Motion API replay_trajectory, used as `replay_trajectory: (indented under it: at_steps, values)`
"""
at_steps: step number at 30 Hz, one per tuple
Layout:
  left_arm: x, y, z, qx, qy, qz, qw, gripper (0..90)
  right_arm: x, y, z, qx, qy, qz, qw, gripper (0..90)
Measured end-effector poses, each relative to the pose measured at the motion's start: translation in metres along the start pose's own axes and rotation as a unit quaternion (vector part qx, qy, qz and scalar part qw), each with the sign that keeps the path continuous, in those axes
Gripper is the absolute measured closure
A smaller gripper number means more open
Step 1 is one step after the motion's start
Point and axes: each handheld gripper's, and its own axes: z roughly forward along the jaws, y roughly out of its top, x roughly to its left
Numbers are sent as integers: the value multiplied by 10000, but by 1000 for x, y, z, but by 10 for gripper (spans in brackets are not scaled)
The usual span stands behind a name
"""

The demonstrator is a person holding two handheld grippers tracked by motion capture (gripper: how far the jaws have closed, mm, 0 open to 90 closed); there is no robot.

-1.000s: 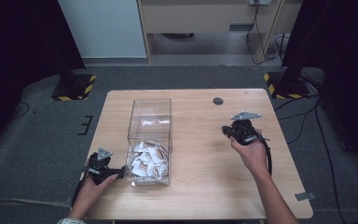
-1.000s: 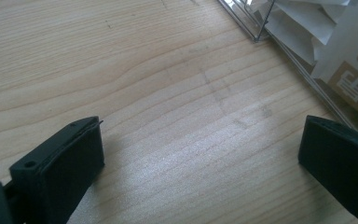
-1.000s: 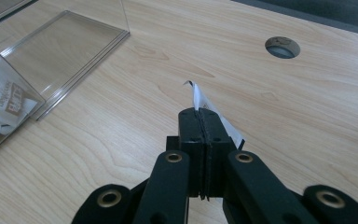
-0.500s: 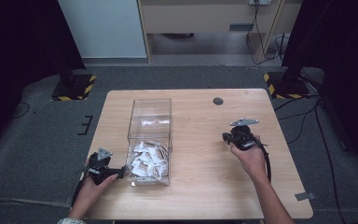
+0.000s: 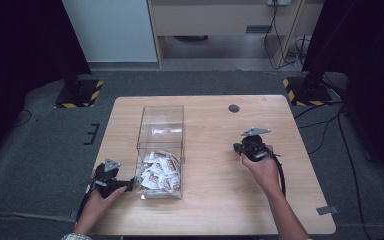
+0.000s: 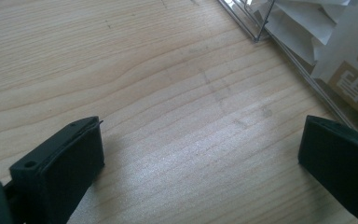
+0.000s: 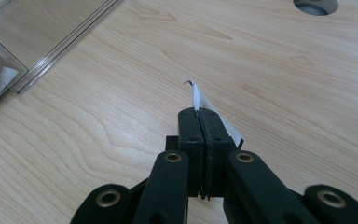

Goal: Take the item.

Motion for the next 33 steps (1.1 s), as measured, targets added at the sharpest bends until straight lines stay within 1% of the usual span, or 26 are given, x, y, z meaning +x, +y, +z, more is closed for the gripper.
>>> replay_trajectory:
  at_steps: [8,11,33]
  values:
    - [0,0,0,4,-3,5,10000,0,6,0,10,68,45,-14,10000,885]
    - [0,0,0,0,-3,5,10000,0,6,-2,13,87,38,-10,10000,884]
    - [0,0,0,4,-3,5,10000,0,6,-4,14,114,78,18,9999,845]
